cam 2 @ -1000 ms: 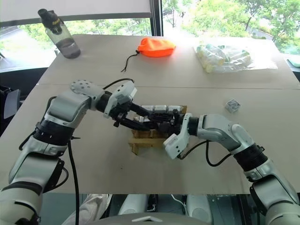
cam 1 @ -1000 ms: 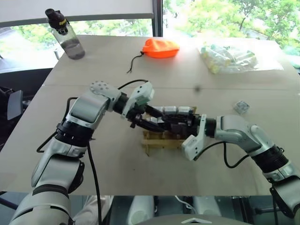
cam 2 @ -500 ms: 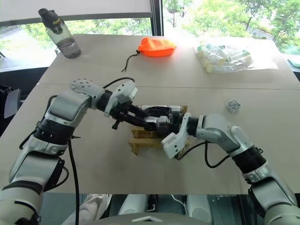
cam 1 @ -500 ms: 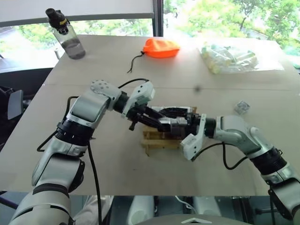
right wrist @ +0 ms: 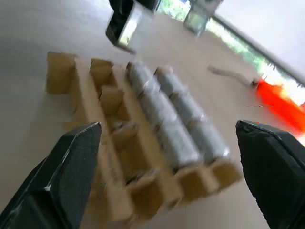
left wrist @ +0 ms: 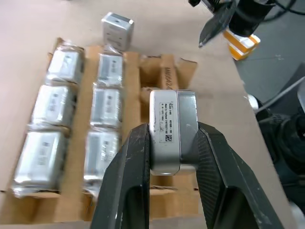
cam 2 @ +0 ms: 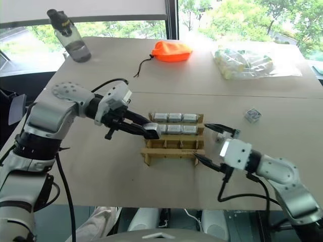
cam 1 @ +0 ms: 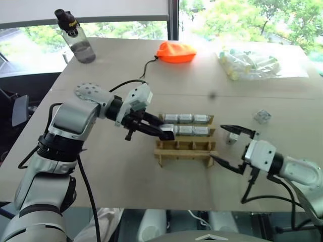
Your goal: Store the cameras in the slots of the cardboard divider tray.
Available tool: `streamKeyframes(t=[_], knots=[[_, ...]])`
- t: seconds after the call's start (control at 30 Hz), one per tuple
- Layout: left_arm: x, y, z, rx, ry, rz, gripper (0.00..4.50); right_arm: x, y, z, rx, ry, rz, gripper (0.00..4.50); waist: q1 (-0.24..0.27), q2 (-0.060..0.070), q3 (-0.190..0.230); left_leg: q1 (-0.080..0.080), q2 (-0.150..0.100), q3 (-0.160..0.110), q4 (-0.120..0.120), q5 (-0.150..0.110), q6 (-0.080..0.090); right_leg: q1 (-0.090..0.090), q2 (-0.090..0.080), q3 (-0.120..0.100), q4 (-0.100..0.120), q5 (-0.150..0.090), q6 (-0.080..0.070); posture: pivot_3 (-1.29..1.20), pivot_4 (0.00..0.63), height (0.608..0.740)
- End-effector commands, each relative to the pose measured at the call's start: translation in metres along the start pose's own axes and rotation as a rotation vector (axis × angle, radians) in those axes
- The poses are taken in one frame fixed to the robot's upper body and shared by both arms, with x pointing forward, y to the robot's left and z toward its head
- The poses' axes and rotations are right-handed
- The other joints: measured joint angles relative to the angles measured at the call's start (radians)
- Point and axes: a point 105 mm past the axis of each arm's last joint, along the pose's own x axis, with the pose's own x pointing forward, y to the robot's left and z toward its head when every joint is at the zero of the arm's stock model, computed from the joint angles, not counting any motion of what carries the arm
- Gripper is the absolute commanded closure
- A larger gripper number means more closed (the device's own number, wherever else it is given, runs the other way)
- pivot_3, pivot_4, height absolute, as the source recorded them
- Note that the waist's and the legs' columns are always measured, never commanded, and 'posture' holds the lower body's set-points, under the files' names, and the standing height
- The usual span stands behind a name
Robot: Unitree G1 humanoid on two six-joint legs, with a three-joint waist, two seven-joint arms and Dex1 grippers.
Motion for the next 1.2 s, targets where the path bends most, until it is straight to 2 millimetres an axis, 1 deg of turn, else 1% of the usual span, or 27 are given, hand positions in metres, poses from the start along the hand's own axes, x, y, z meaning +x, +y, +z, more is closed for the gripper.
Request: streamKeyframes(t=[0.03,0.07,0.17,0.27,0.37,0.5,0.67,0.77,0.9,0.97,1.07,1.2], knots=[[0.000,-0.004,0.014,0.045,-0.058,0.044,3.77,-0.026,-0.012,0.024,0.223,-0.210,0.006,0.00,0.000,0.000,0.000,0.000,0.000,-0.001,0.000,0.000,0.000,0.000,0.000,-0.001,0.000,0.000,0.000,0.00,0.150,0.726],[0.002,-0.007,0.013,0.036,-0.063,0.043,3.77,-0.033,-0.008,0.019,0.266,-0.190,0.073,0.00,0.000,0.000,0.000,0.000,0.000,-0.001,0.001,0.000,0.000,0.001,0.000,-0.001,0.000,0.000,0.000,0.00,0.150,0.726],[0.006,-0.013,0.008,0.024,-0.059,0.055,3.77,-0.047,-0.002,0.003,0.347,-0.133,0.183,0.00,0.000,-0.001,0.000,0.002,0.000,-0.001,0.001,-0.001,0.002,0.003,0.000,0.000,-0.001,0.000,0.000,0.00,0.150,0.726],[0.010,-0.014,0.002,0.024,-0.032,0.077,3.77,-0.062,0.005,-0.014,0.390,-0.074,0.284,0.00,0.001,-0.001,0.000,0.001,0.000,-0.003,0.001,-0.001,0.002,0.003,0.000,-0.001,-0.001,0.000,0.000,0.00,0.150,0.726],[0.013,-0.012,-0.005,0.034,-0.005,0.109,3.77,-0.074,0.008,-0.026,0.367,-0.065,0.373,0.00,0.002,-0.001,0.000,0.001,-0.001,-0.002,0.001,-0.001,0.002,0.003,0.000,-0.001,-0.001,0.000,0.000,0.00,0.150,0.726],[0.018,-0.004,-0.007,0.055,-0.010,0.153,3.77,-0.079,0.000,-0.042,0.285,-0.009,0.397,0.00,0.001,-0.001,0.000,0.001,-0.001,-0.002,0.001,-0.001,0.002,0.003,0.000,-0.002,-0.001,0.000,0.000,0.00,0.150,0.726],[0.022,-0.003,-0.009,0.084,0.004,0.143,3.77,-0.076,-0.003,-0.041,0.250,-0.046,0.395,0.00,0.002,-0.001,0.000,0.001,-0.001,-0.003,0.001,-0.001,0.002,0.003,0.000,-0.003,-0.001,0.000,0.000,0.00,0.150,0.726],[0.025,-0.005,-0.008,0.100,0.003,0.114,3.77,-0.077,-0.001,-0.043,0.235,-0.030,0.397,0.00,0.002,-0.001,0.000,0.001,-0.001,-0.002,0.001,-0.001,0.002,0.003,-0.001,-0.003,-0.001,0.000,0.000,0.00,0.150,0.726],[0.028,-0.007,-0.015,0.139,0.046,0.079,3.77,-0.077,0.001,-0.042,0.230,-0.035,0.386,0.00,0.003,-0.001,0.000,0.001,-0.001,-0.003,0.002,-0.001,0.002,0.003,-0.001,-0.003,-0.001,0.000,0.000,0.00,0.150,0.726],[0.028,-0.008,-0.018,0.158,0.065,0.054,3.77,-0.076,0.002,-0.040,0.230,-0.038,0.386,0.00,0.002,-0.001,0.000,0.001,-0.001,-0.003,0.002,-0.001,0.002,0.003,-0.001,-0.003,0.000,0.000,0.000,0.00,0.150,0.726],[0.025,-0.004,-0.021,0.177,0.093,0.052,3.77,-0.075,0.004,-0.038,0.247,-0.044,0.386,0.00,0.003,-0.001,0.000,0.001,-0.001,-0.002,0.002,-0.001,0.002,0.003,-0.001,-0.003,0.000,0.000,0.000,0.00,0.150,0.726],[0.021,-0.002,-0.020,0.181,0.104,0.048,3.77,-0.073,0.004,-0.038,0.238,-0.046,0.374,0.00,0.003,-0.001,0.000,0.001,-0.001,-0.003,0.003,-0.001,0.002,0.003,-0.001,-0.003,0.000,0.000,0.000,0.00,0.150,0.726]])
